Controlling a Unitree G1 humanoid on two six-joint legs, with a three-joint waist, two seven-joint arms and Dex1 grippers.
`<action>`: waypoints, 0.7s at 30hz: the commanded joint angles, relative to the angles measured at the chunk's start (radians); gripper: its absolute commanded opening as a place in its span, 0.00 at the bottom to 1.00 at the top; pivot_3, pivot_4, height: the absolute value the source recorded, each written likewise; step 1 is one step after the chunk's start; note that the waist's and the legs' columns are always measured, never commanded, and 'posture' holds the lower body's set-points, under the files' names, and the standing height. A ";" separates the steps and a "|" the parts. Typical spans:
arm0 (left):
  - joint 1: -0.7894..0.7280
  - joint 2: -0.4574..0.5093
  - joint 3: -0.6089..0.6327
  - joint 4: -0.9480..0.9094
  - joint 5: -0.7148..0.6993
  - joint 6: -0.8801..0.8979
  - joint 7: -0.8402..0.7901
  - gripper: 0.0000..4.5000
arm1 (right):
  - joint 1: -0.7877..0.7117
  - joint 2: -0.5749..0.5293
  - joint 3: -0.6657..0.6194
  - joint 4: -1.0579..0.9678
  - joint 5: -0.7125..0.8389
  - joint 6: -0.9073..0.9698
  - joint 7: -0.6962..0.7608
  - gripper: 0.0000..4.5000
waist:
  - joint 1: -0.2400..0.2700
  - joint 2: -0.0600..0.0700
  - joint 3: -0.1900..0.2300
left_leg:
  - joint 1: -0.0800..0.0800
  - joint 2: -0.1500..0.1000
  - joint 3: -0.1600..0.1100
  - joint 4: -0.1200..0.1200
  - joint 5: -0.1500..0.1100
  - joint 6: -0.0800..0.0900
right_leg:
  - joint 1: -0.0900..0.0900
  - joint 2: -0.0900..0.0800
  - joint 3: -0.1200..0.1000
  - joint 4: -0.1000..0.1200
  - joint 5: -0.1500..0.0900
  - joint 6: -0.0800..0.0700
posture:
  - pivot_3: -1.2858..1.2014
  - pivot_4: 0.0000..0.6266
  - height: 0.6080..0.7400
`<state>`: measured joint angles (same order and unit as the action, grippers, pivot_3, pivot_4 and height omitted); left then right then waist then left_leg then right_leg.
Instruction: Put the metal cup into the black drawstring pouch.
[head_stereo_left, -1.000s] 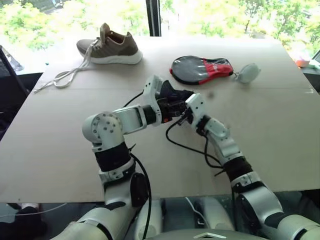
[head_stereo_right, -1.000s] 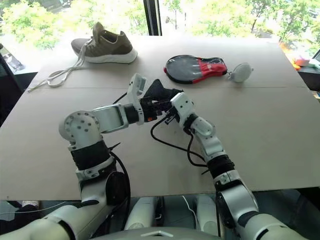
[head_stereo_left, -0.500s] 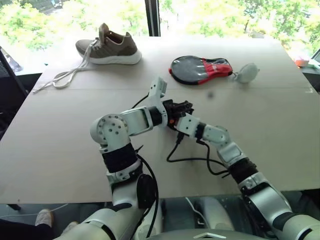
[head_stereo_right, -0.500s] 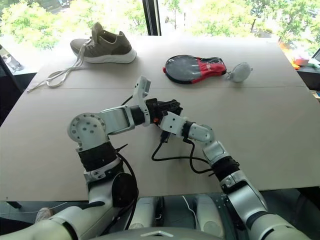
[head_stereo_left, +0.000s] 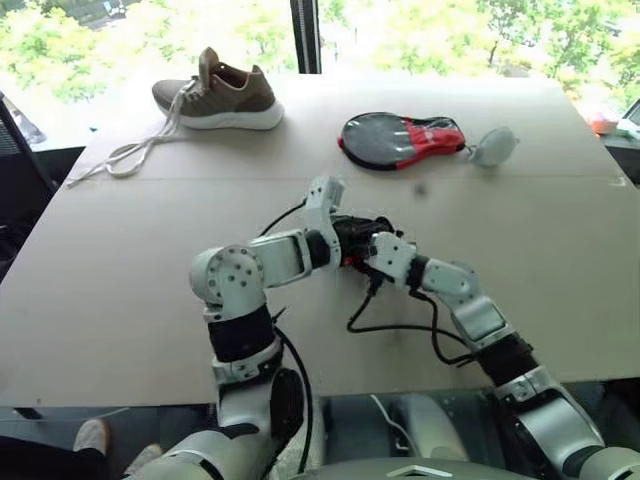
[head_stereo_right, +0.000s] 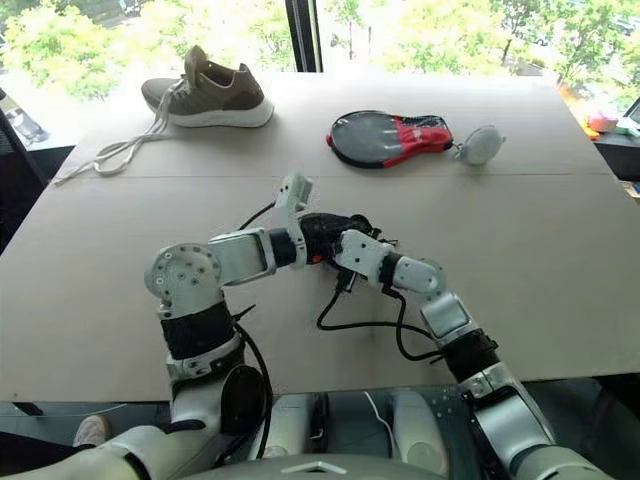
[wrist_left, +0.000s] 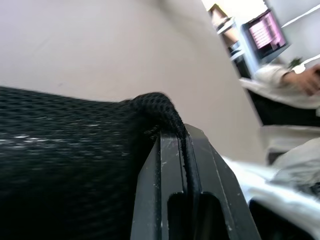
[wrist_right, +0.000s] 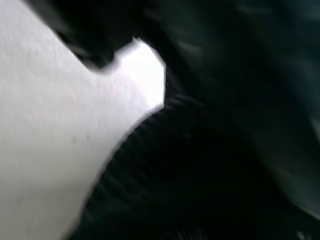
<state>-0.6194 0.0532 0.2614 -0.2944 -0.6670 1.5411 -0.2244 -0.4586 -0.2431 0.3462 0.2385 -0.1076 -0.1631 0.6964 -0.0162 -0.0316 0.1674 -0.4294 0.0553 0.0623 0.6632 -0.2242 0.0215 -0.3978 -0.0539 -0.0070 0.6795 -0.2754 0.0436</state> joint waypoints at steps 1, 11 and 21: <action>0.009 0.054 -0.035 -0.033 0.005 -0.048 -0.027 0.00 | -0.043 -0.013 -0.019 -0.085 -0.027 0.015 -0.025 0.56 | 0.000 0.000 0.000 | 0.000 0.000 0.000 0.000 0.000 0.000 | 0.000 0.000 0.000 0.000 0.000 0.000 | 0.52 0.24 1.00; 0.142 0.234 -0.046 -0.142 0.039 -0.194 -0.051 0.00 | -0.020 -0.102 -0.055 -0.411 0.040 0.292 0.067 0.84 | 0.002 0.001 0.001 | -0.001 0.000 0.000 -0.001 0.000 0.000 | 0.000 -0.001 0.000 -0.001 0.000 0.000 | 0.52 0.24 1.00; 0.252 0.364 0.068 -0.164 -0.067 -0.351 -0.214 0.00 | 0.050 -0.226 -0.107 -0.526 0.112 0.468 0.090 0.99 | 0.007 0.001 0.001 | -0.001 0.000 -0.002 -0.001 0.000 0.001 | 0.000 -0.002 -0.002 -0.002 0.000 -0.001 | 0.52 0.24 1.00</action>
<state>-0.3694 0.3982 0.2849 -0.4144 -0.6872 1.2310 -0.3940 -0.4096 -0.4682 0.2483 -0.2564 0.0224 0.3091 0.8134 -0.0091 -0.0305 0.1683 -0.4307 0.0552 0.0607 0.6624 -0.2246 0.0227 -0.3978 -0.0556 -0.0092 0.6780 -0.2758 0.0430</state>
